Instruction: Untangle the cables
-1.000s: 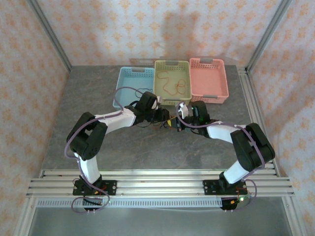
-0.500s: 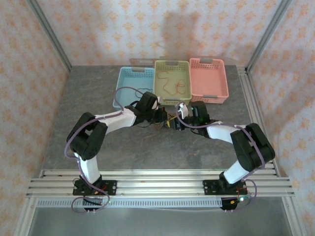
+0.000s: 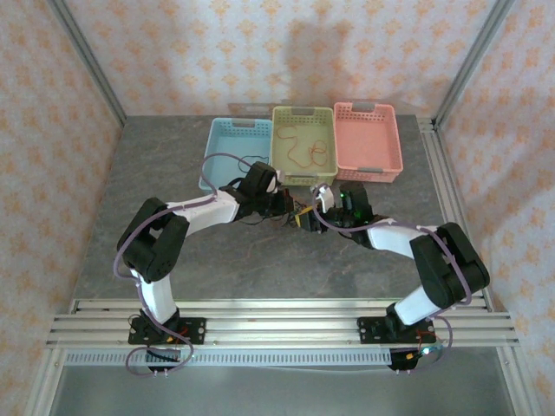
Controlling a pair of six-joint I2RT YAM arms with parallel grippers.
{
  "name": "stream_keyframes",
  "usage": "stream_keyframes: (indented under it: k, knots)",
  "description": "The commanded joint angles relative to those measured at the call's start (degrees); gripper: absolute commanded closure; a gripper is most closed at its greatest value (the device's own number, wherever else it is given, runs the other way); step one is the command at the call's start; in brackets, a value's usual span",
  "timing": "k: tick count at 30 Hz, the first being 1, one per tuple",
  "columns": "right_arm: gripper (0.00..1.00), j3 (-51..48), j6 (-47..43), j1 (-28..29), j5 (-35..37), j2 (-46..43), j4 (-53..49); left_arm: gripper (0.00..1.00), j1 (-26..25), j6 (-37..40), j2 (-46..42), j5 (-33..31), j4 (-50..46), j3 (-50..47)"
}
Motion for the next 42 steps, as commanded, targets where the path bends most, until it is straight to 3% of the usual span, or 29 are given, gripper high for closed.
stream_keyframes:
  k: [1, 9, 17, 25, 29, 33, 36, 42]
  knots:
    - [0.61, 2.0, -2.3, 0.2, -1.6, 1.0, -1.7, 1.0, 1.3, -1.2, -1.1, -0.7, 0.3, -1.5]
    - [0.53, 3.7, -3.3, 0.7, -0.8, 3.9, -4.4, 1.0, 2.5, -1.9, -1.2, -0.1, 1.4, -2.4]
    - [0.54, 4.4, -5.8, 2.7, 2.8, 4.7, -6.0, 1.0, 2.4, -1.9, -1.0, -0.1, 1.4, -2.2]
    - [0.77, 5.2, -6.6, 3.2, 2.8, 5.1, -7.2, 1.0, 2.4, -2.0, -0.9, -0.2, 1.5, -2.2]
    - [0.98, 4.8, -7.0, 3.3, 5.3, 3.9, -7.1, 1.0, 2.4, -1.9, -1.0, -0.3, 1.6, -2.4]
    - [1.0, 3.0, -6.8, 3.3, 9.7, 1.3, -5.0, 1.0, 2.3, -2.0, -1.2, -0.5, 1.6, -2.5]
    - [1.0, 1.7, -6.6, 3.3, 12.9, -0.6, -3.3, 0.93, 2.4, -2.0, -1.3, -0.7, 1.5, -2.6]
    - [1.0, 1.7, -4.3, 3.1, 20.6, -1.8, -4.1, 0.63, 2.4, -2.1, -1.6, -1.5, 1.4, -2.8]
